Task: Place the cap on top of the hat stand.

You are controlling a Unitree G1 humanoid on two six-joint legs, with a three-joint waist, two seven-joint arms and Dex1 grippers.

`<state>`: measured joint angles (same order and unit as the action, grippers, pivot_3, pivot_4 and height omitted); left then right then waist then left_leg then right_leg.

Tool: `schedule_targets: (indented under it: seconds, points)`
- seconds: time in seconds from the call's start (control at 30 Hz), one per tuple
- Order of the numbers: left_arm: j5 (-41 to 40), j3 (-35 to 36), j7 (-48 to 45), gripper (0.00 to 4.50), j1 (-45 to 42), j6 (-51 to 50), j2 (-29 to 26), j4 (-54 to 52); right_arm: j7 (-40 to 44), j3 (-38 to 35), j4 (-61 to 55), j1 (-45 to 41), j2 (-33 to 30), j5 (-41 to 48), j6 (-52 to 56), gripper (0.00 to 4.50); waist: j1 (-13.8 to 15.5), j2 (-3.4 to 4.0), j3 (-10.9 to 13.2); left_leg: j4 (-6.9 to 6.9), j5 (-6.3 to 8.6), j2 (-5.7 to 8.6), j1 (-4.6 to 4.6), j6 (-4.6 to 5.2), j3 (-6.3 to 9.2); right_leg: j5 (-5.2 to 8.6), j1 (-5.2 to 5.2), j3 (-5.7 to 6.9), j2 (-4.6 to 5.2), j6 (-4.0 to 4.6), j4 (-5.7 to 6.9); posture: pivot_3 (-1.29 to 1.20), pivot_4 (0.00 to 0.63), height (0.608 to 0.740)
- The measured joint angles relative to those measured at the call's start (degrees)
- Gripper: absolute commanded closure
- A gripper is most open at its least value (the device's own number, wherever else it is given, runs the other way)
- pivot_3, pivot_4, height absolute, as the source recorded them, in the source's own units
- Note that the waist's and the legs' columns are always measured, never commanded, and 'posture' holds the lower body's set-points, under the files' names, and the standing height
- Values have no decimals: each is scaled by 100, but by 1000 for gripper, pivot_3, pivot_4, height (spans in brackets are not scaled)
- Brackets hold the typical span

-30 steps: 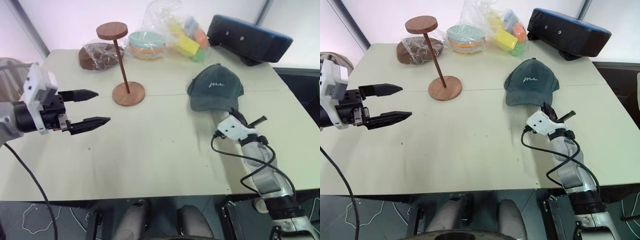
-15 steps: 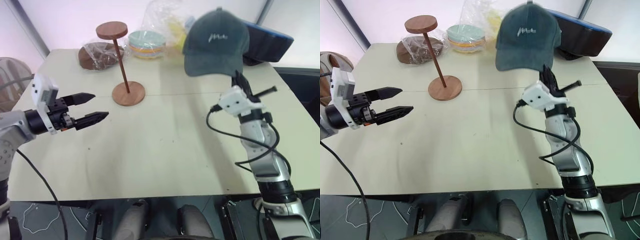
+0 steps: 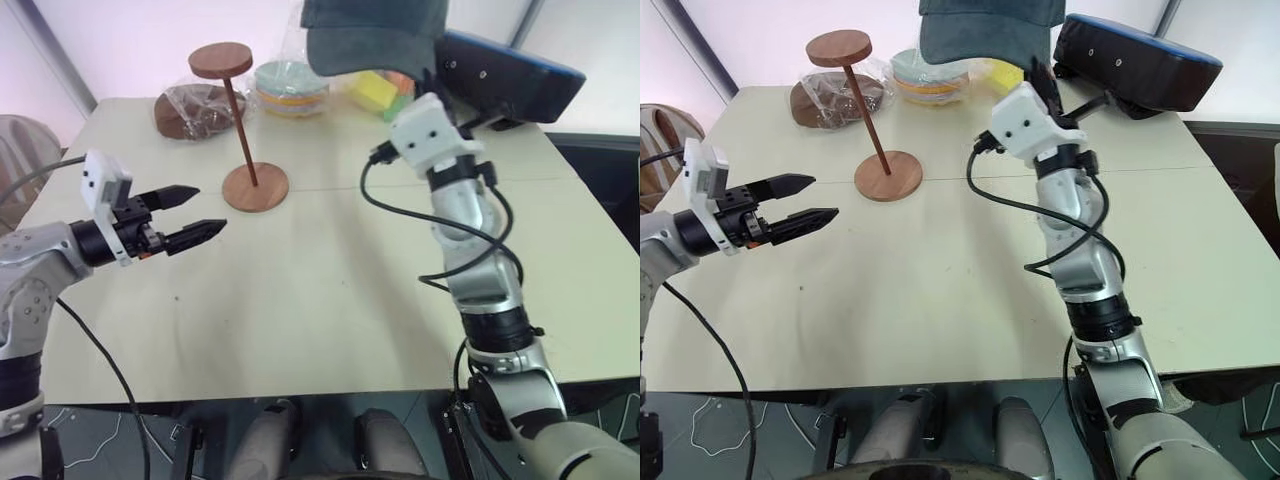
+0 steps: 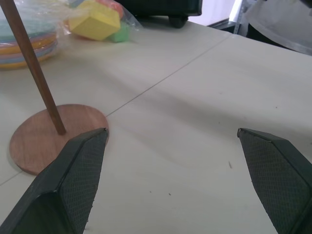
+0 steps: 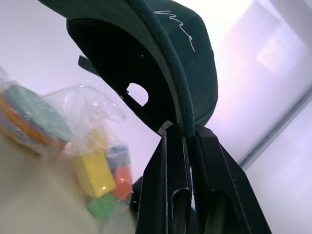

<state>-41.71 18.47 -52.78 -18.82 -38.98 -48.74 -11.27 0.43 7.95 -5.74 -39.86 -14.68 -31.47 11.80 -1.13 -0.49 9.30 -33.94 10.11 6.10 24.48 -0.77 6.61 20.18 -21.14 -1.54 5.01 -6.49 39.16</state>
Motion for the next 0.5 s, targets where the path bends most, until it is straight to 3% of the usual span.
schedule_targets:
  seconds: [0.5]
  points:
    - [2, 6, 93, 0, 3, 6, 41, -40, -216, 505, 850, -997, 557, 115, -914, 4477, -10, 0, 0, 5, -4, 0, 0, -7, 0, 0, -7, 0, -2, 0, 6, 0, 150, 740]
